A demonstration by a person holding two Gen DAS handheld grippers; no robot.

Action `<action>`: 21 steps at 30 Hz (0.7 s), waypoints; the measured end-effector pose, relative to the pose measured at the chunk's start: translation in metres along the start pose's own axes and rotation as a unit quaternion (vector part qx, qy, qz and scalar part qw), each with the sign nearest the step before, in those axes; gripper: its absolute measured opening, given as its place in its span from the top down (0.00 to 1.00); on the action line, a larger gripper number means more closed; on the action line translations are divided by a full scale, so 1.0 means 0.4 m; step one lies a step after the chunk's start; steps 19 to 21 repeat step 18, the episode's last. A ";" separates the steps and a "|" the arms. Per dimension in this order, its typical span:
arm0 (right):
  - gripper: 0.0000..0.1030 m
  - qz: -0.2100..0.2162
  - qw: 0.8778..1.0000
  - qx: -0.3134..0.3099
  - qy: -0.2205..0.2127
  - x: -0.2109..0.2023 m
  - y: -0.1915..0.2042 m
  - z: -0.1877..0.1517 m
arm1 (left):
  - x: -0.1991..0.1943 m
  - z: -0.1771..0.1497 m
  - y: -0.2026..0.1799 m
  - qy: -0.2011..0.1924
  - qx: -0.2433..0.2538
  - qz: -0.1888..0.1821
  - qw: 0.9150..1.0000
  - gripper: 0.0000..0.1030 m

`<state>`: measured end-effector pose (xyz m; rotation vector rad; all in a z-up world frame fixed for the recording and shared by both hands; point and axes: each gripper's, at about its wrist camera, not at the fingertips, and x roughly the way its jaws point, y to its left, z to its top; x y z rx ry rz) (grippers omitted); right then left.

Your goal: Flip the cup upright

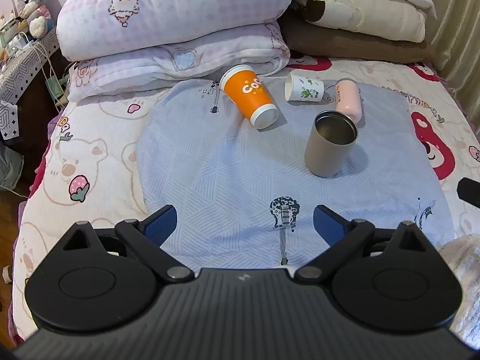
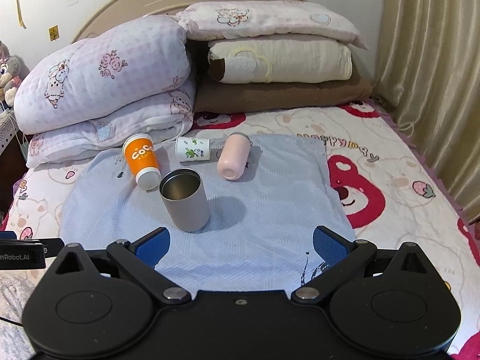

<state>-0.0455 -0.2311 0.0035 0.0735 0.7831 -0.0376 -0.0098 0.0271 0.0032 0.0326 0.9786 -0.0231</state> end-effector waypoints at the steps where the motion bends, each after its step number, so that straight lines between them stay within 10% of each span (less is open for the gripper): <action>1: 0.00 0.000 1.000 -0.001 -0.001 -0.001 0.001 0.000 | -0.002 0.000 -0.001 -0.001 0.001 -0.003 1.000 0.04; 21: 0.00 -0.005 1.000 -0.010 -0.004 -0.004 0.004 -0.002 | -0.003 -0.002 -0.006 -0.003 0.011 -0.002 1.000 0.04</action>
